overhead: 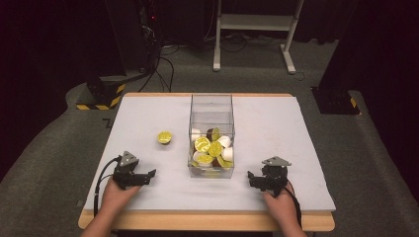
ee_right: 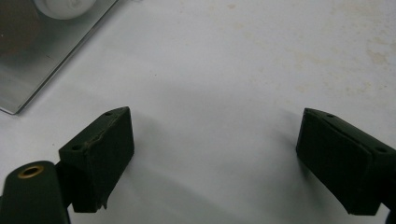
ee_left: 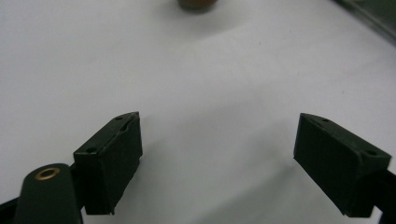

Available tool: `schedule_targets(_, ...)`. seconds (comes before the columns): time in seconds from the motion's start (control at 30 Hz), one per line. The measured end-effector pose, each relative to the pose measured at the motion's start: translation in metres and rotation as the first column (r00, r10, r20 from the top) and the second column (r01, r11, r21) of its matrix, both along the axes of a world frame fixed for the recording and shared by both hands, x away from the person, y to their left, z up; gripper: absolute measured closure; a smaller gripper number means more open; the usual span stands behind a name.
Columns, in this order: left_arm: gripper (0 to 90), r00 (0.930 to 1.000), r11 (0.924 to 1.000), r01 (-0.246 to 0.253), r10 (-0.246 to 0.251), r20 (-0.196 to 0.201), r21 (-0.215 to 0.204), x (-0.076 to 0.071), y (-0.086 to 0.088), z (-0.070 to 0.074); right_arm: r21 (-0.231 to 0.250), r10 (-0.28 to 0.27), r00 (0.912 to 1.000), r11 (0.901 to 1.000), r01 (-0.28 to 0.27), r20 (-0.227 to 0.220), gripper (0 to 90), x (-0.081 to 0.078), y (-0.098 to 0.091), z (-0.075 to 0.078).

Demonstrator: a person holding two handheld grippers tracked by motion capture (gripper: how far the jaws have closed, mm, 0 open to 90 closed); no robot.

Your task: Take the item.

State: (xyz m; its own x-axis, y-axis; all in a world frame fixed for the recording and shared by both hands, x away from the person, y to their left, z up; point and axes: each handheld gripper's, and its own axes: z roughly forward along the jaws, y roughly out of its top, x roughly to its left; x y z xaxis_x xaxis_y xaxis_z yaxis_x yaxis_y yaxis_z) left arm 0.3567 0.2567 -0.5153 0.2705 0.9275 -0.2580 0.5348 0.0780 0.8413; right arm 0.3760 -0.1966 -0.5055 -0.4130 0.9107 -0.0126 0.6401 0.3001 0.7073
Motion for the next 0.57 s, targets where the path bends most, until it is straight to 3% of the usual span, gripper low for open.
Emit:
schedule_targets(0.07, 15.5, 0.9997, 0.9997, -0.005, 0.004, 0.023, 0.026, -0.0039, -0.0017, -0.0013, 0.000, -0.001, 1.0000, 1.0000, 0.001, 0.000, 11.2, 0.0000, 0.0000, 0.0000)
schedule_targets(0.1, 15.5, 0.9999, 0.9989, 0.001, -0.002, 0.017, 0.046, -0.0050, -0.0015, -0.0028, 0.001, -0.001, 1.0000, 1.0000, 0.001, 0.000, 11.2, 0.0000, 0.0000, 0.0000)
schedule_targets(0.3, 16.1, 0.9999, 0.9998, -0.017, 0.016, 0.004, 0.012, -0.0053, 0.0002, -0.0036, 0.000, 0.000, 1.0000, 1.0000, 0.000, 0.000, 11.2, 0.0000, 0.0000, -0.0001)
schedule_targets(0.57, 16.1, 0.9999, 0.9998, -0.015, 0.015, 0.003, 0.014, -0.0056, 0.0003, -0.0036, -0.005, -0.002, 1.0000, 1.0000, 0.002, 0.001, 11.1, -0.0002, 0.0004, 0.0001)
